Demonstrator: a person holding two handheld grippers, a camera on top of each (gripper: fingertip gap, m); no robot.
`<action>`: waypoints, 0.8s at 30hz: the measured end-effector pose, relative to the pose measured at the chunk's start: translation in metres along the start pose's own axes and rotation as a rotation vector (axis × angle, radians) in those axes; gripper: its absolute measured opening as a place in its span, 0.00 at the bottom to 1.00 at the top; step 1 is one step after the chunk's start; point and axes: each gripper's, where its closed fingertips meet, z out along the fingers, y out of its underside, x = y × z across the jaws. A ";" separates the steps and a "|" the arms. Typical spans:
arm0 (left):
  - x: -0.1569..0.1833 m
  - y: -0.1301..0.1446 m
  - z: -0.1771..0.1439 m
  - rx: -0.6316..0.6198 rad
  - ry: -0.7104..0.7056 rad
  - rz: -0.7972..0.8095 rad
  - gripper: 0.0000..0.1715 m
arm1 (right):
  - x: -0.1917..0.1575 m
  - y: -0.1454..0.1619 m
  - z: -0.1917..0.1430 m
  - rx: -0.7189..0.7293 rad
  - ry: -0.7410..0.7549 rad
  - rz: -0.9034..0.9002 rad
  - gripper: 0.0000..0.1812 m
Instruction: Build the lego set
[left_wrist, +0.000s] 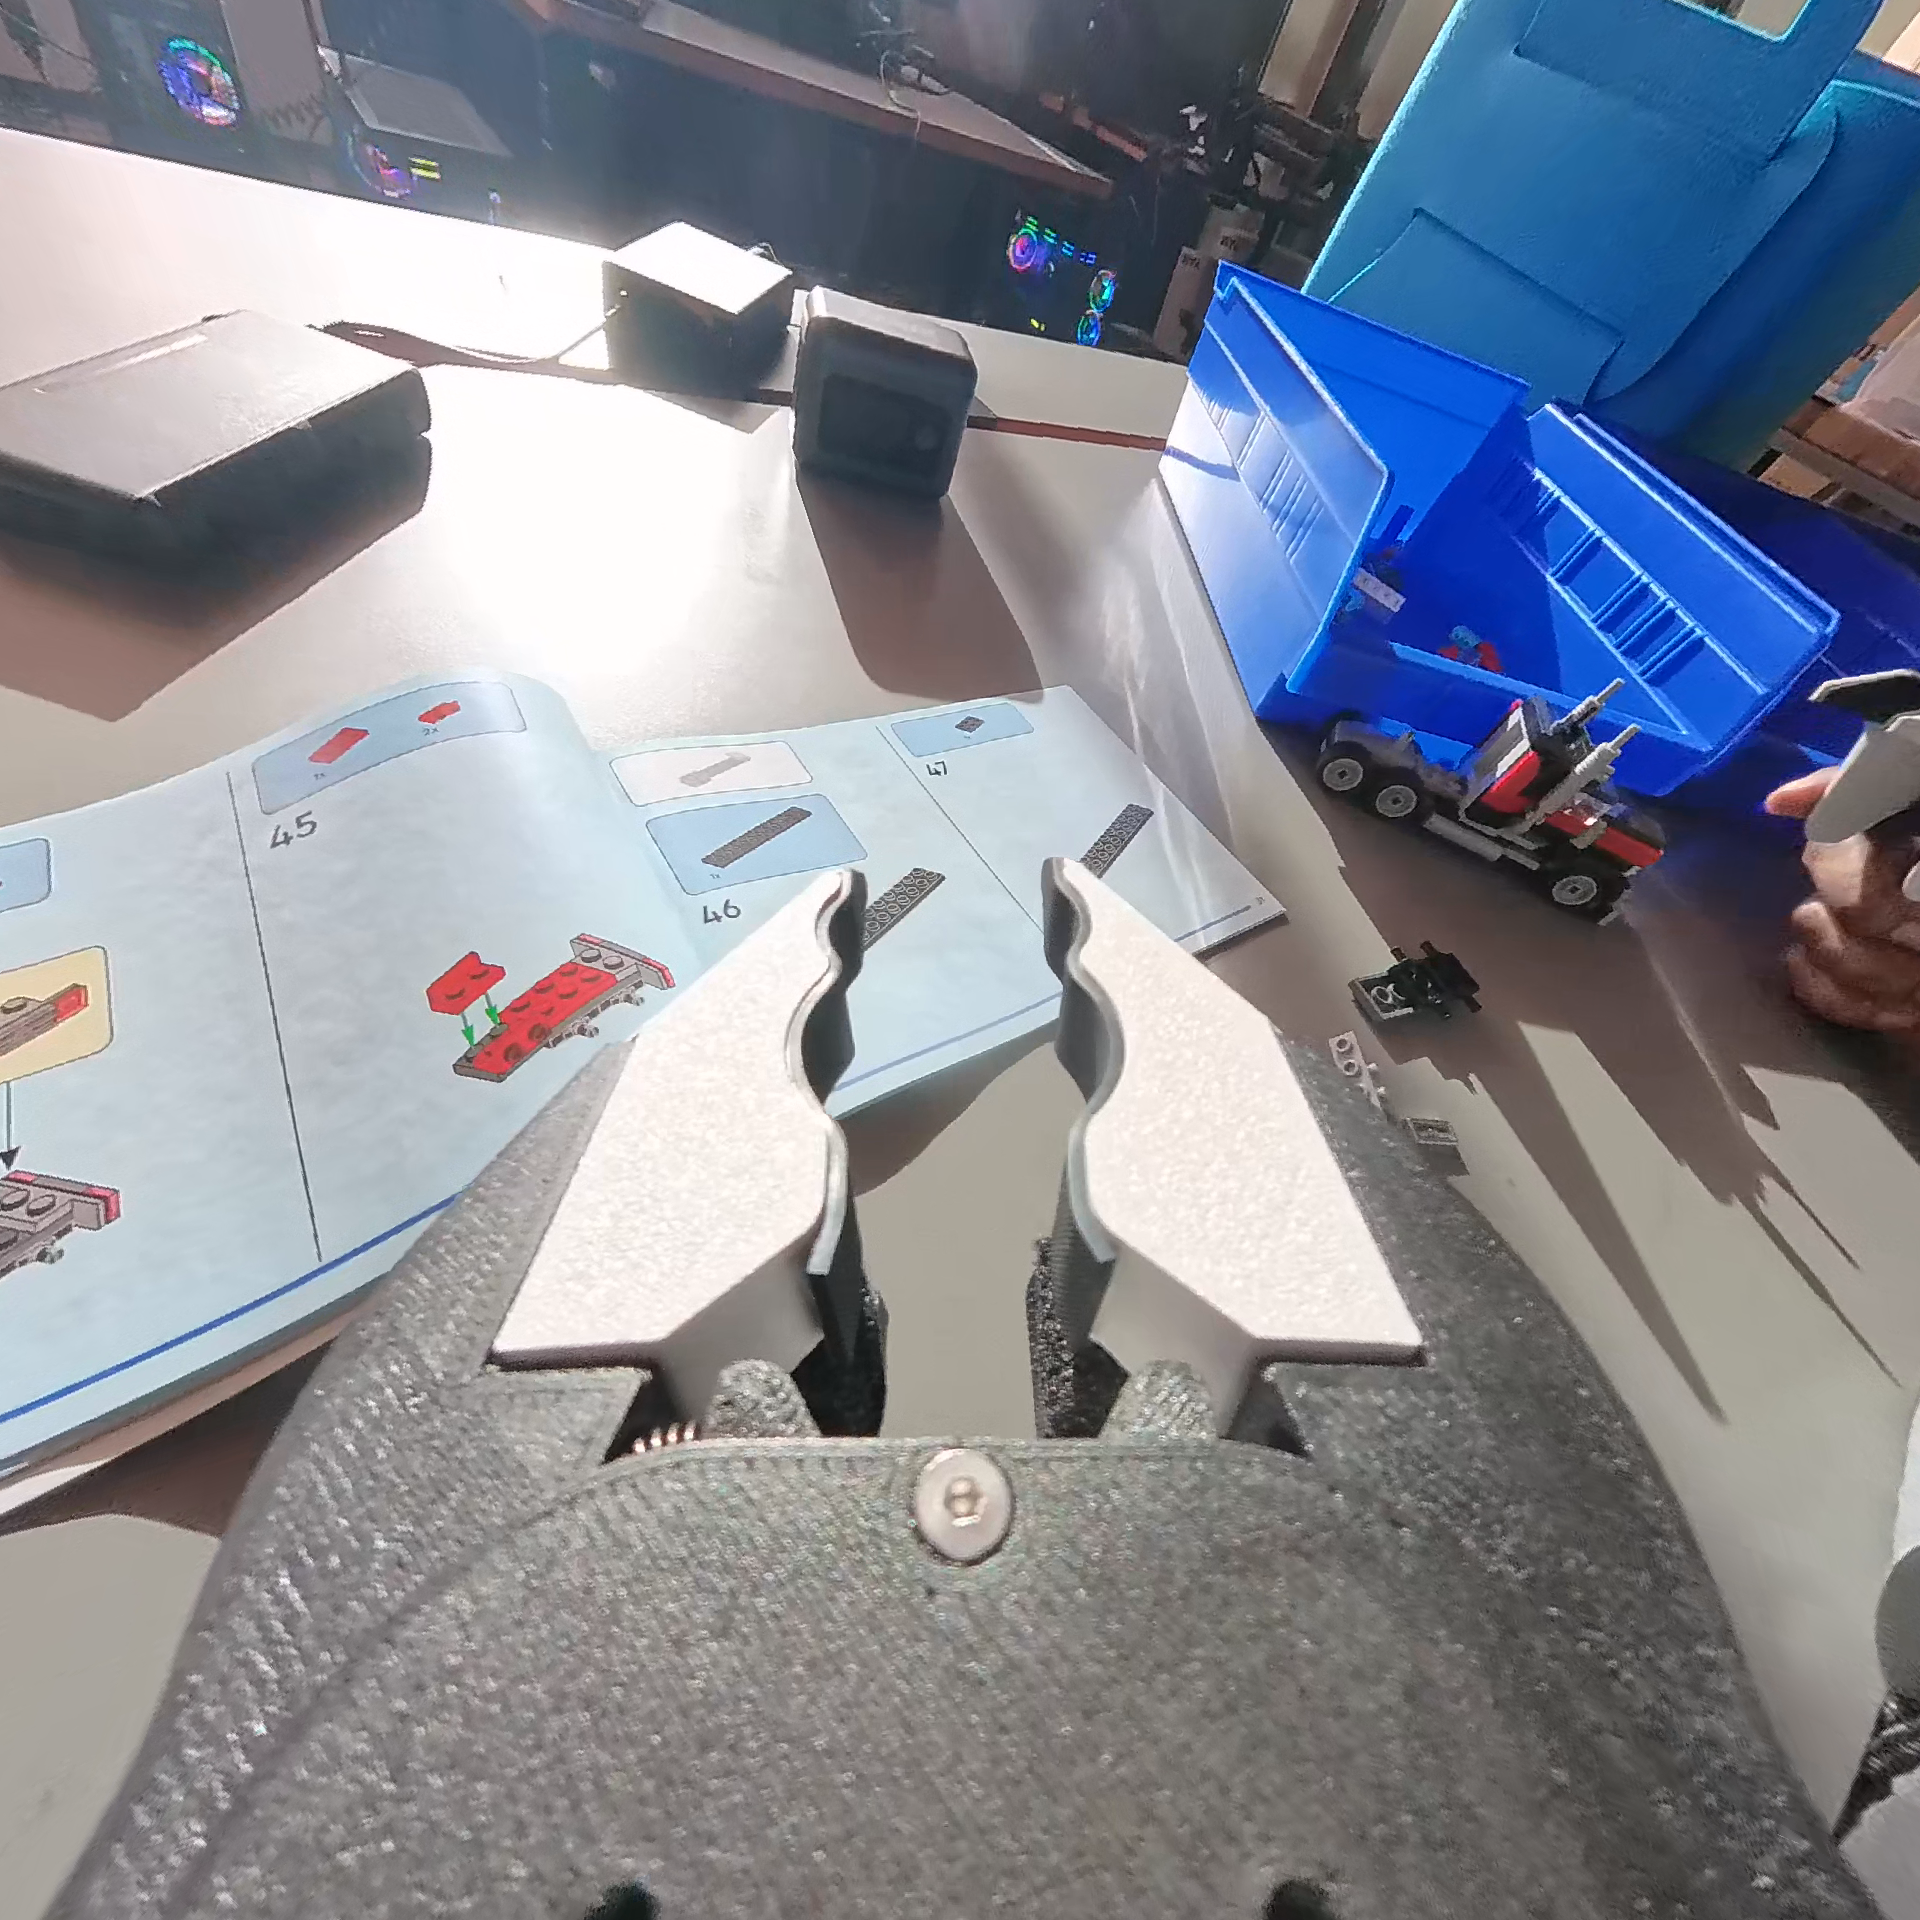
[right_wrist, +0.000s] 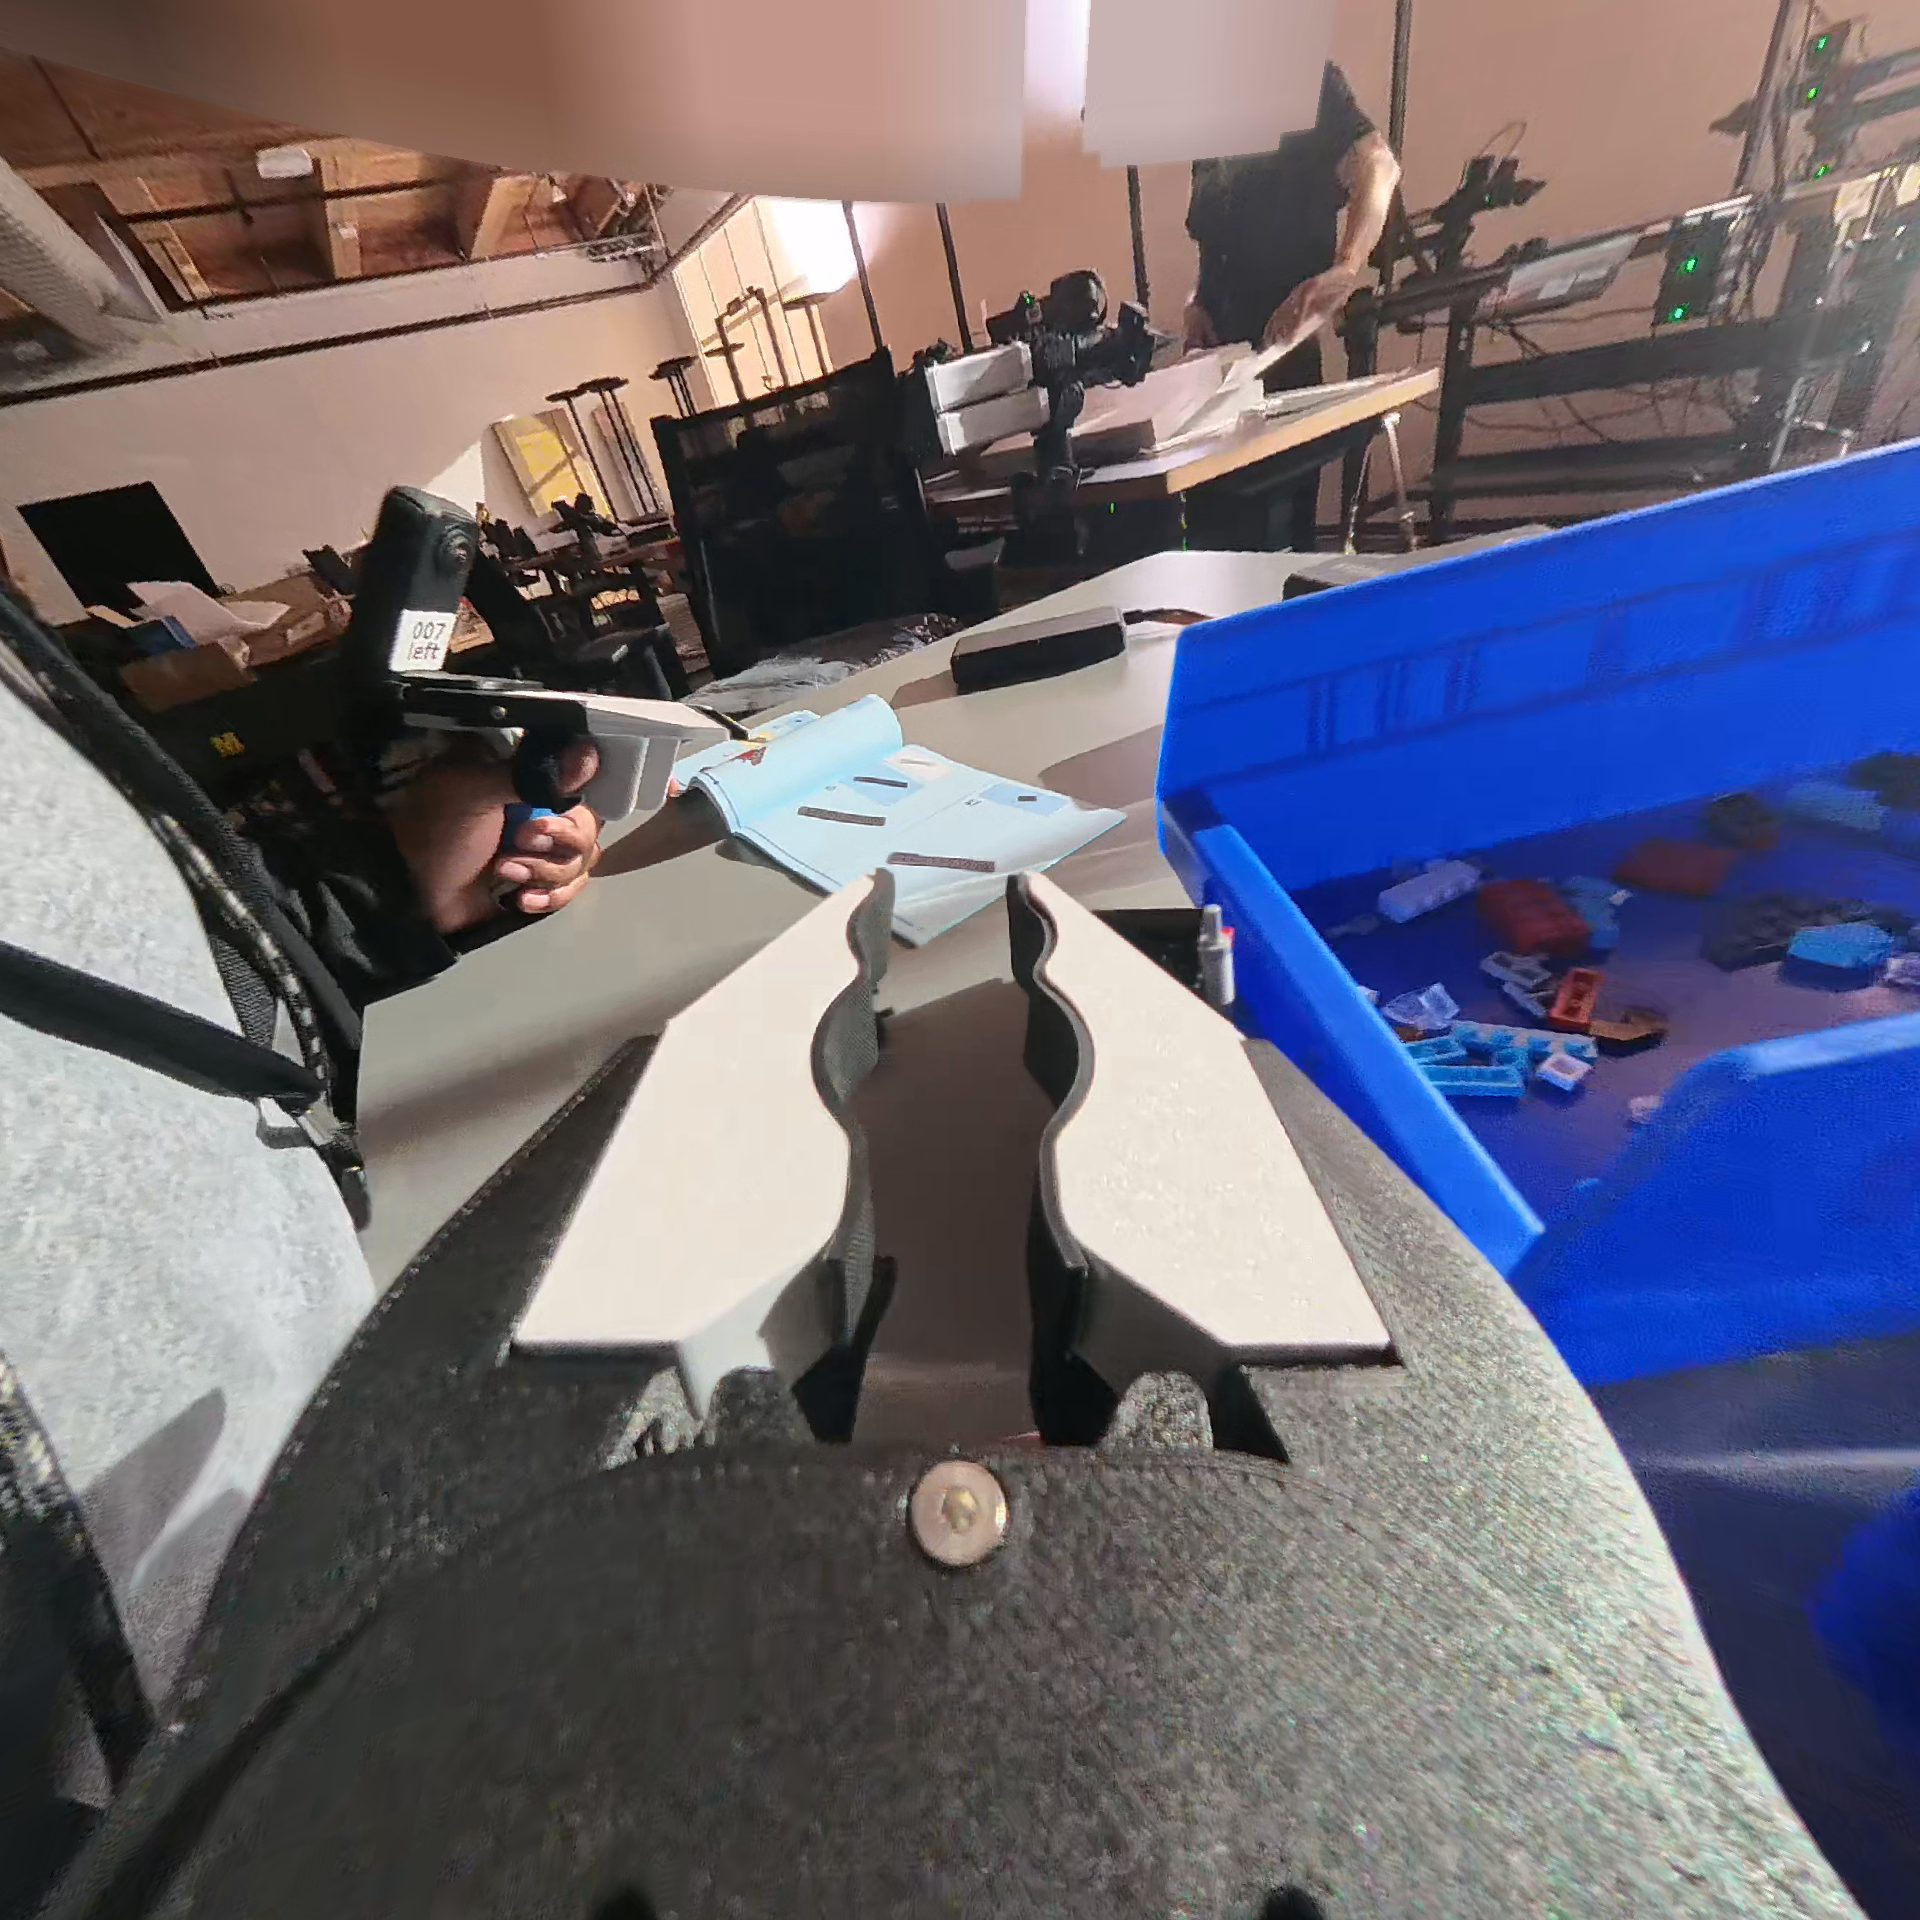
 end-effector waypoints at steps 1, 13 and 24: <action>-0.001 0.000 0.001 0.000 -0.007 0.000 0.21 | 0.004 -0.002 -0.004 0.003 0.002 -0.029 0.13; -0.010 -0.018 -0.006 0.121 -0.223 0.154 0.19 | 0.036 -0.027 -0.042 0.152 -0.062 -0.021 0.13; -0.017 -0.015 -0.004 0.095 -0.271 0.149 0.18 | 0.042 -0.029 -0.049 0.174 -0.041 0.007 0.13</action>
